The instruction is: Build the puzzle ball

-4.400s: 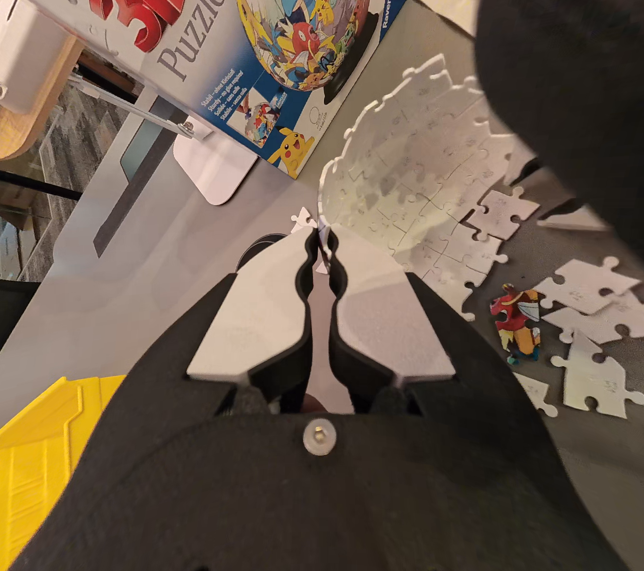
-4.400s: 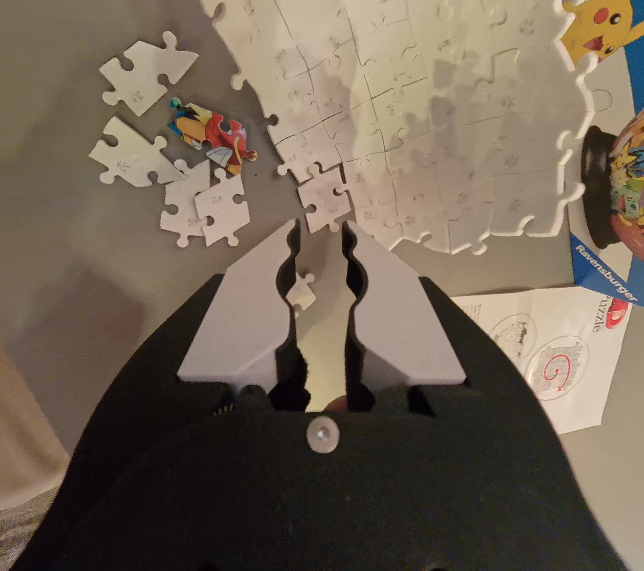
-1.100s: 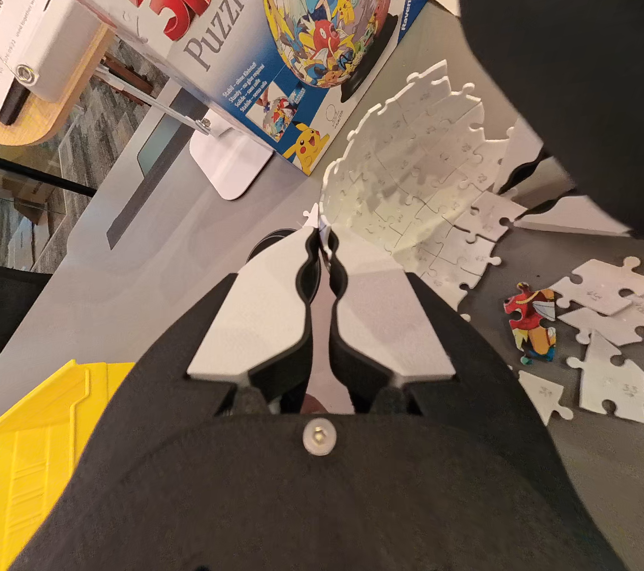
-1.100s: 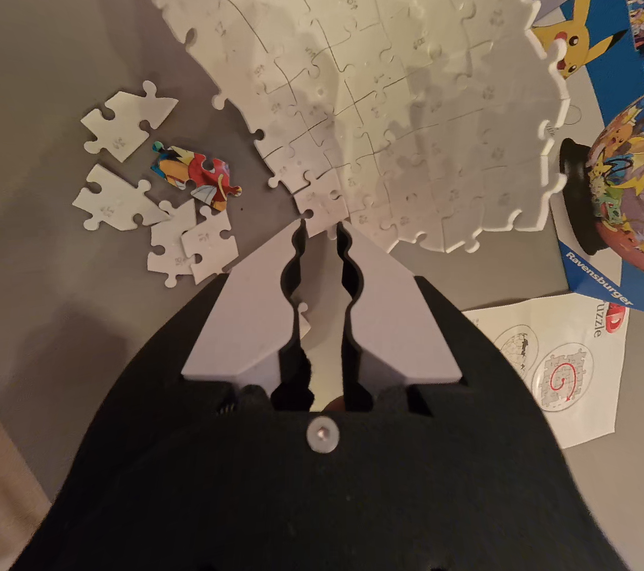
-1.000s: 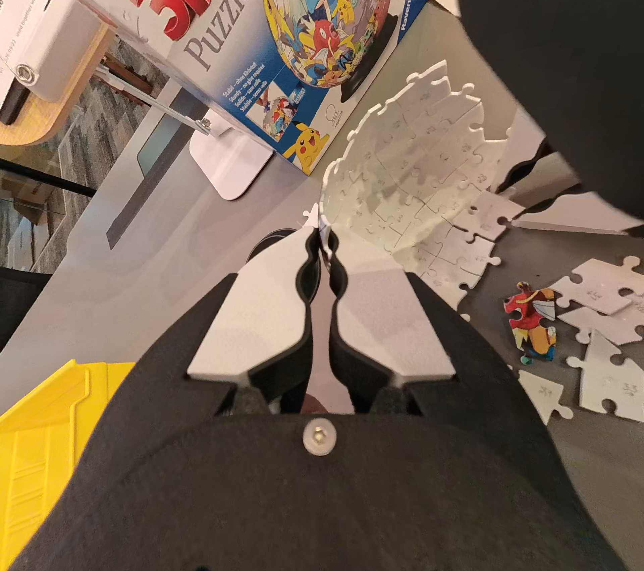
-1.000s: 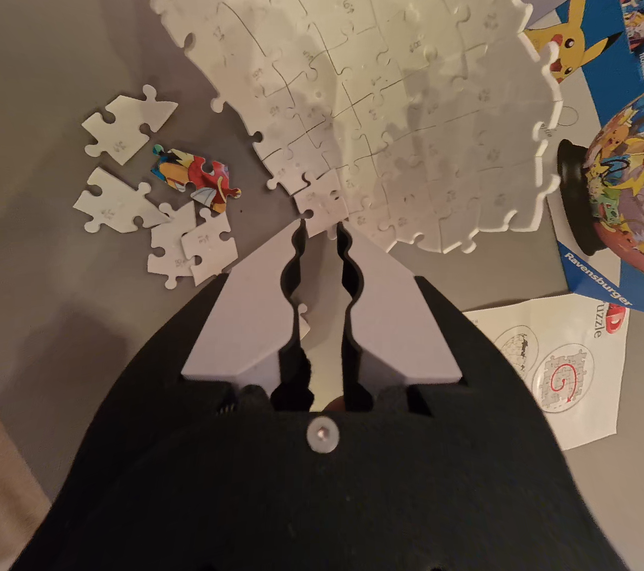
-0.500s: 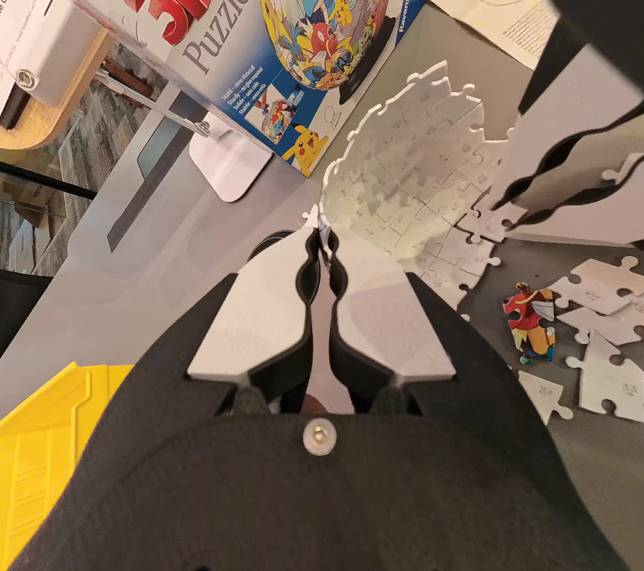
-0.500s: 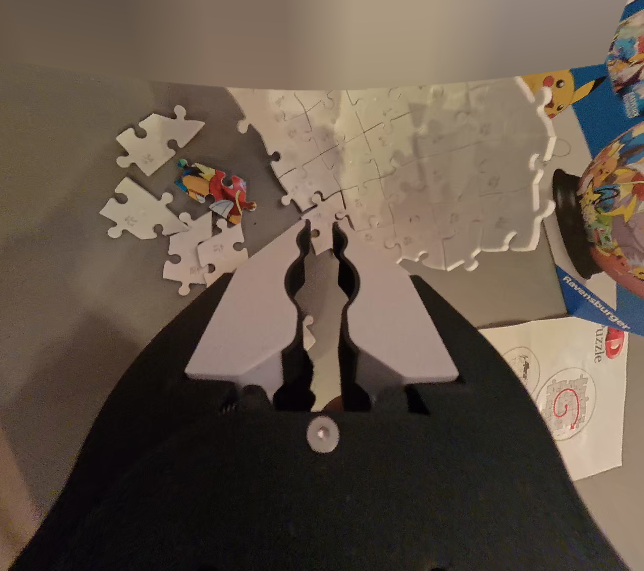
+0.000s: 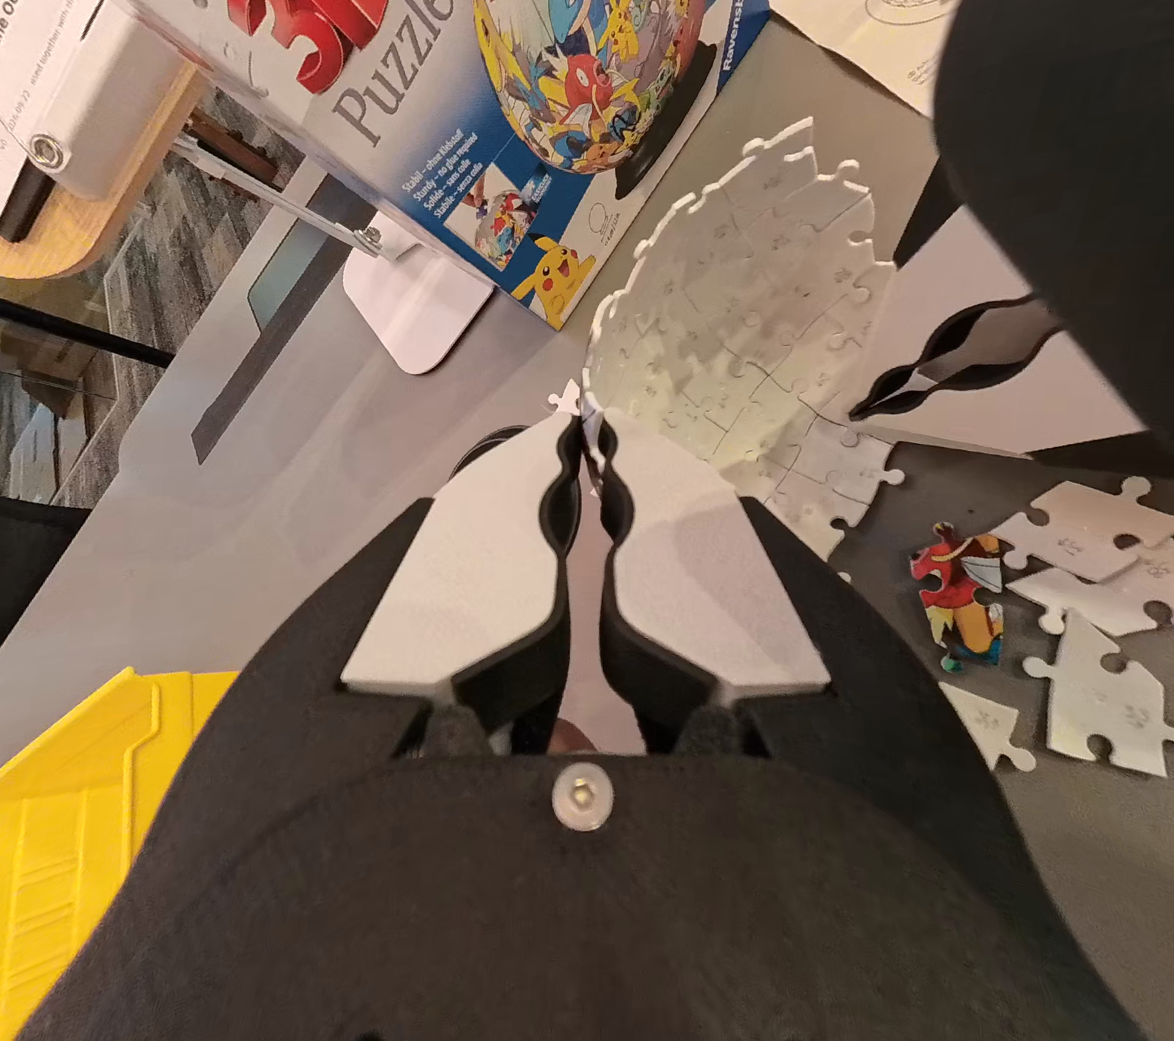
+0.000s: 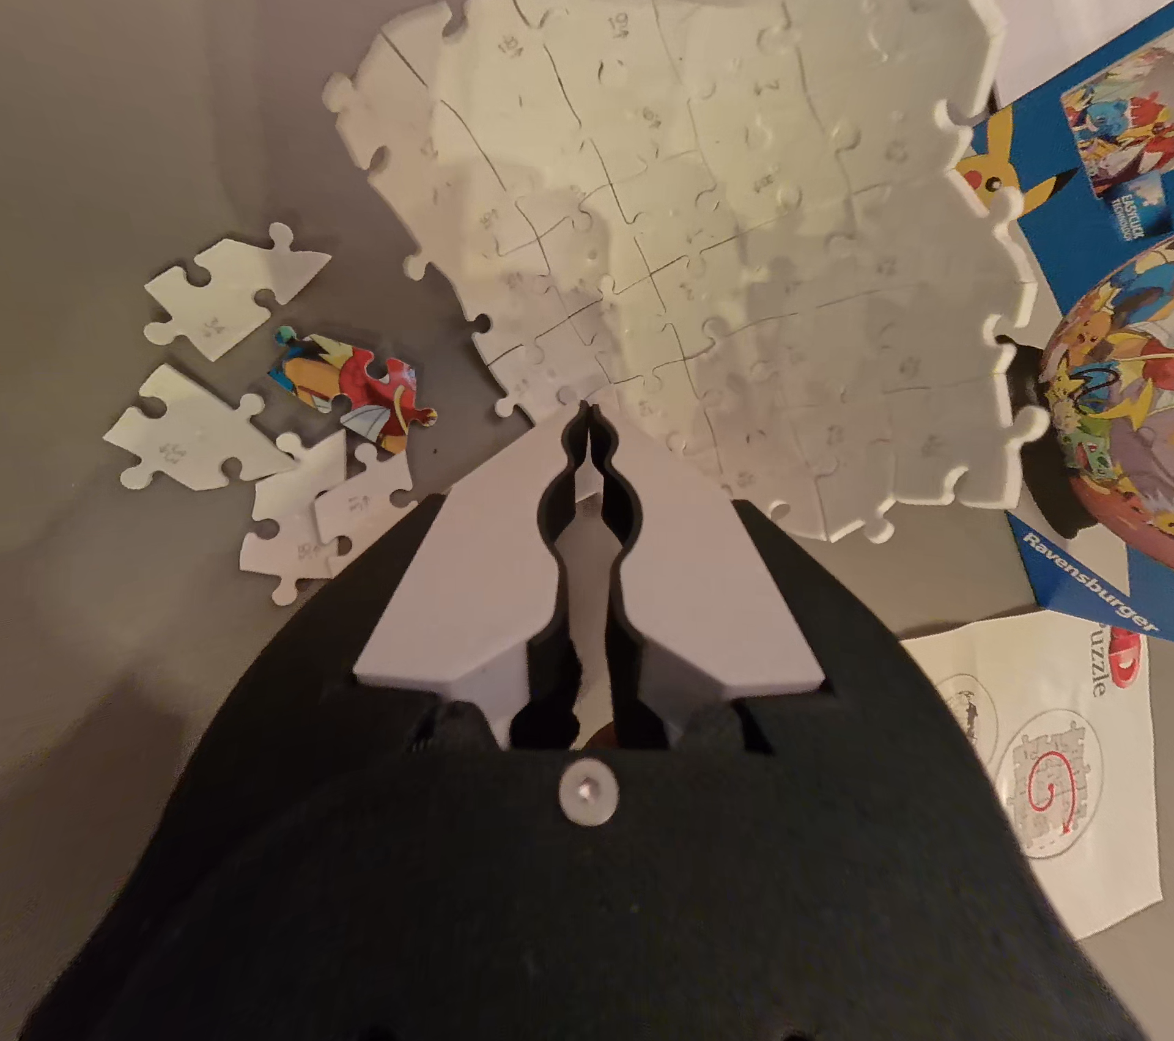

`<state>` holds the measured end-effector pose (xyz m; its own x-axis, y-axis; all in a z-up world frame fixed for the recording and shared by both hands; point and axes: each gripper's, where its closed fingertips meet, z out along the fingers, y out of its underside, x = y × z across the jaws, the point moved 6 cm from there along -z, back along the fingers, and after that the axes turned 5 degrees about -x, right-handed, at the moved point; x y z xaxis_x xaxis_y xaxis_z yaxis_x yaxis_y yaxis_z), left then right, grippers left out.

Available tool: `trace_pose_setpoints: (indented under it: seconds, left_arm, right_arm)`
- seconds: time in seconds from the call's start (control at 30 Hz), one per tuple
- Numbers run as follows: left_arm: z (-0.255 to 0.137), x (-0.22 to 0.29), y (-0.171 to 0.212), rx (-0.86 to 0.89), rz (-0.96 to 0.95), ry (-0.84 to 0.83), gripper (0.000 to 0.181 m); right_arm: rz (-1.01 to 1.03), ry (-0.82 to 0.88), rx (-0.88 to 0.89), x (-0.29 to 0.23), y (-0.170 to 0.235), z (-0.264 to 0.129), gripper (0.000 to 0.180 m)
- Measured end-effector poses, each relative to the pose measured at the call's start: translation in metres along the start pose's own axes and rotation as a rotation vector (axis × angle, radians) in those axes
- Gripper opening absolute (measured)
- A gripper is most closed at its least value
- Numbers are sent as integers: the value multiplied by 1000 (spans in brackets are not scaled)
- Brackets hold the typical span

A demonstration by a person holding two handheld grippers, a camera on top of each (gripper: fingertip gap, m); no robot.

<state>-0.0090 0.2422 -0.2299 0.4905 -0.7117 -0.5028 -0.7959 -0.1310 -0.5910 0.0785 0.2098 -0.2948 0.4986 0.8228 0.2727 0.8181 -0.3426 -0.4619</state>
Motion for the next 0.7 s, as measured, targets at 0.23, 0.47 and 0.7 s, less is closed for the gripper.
trace_pose_setpoints:
  seconds: [0.23, 0.47, 0.7]
  left_arm:
    - [-1, 0, -1, 5, -1, 2, 3]
    - [-2, 0, -1, 12, -2, 6, 3]
    - [-1, 0, -1, 11, -5, 2, 3]
  right_arm:
    - [-3, 5, -41, 0, -2, 1, 0]
    - [-31, -4, -65, 1, -3, 1, 0]
    - [22, 25, -21, 2, -1, 1, 0]
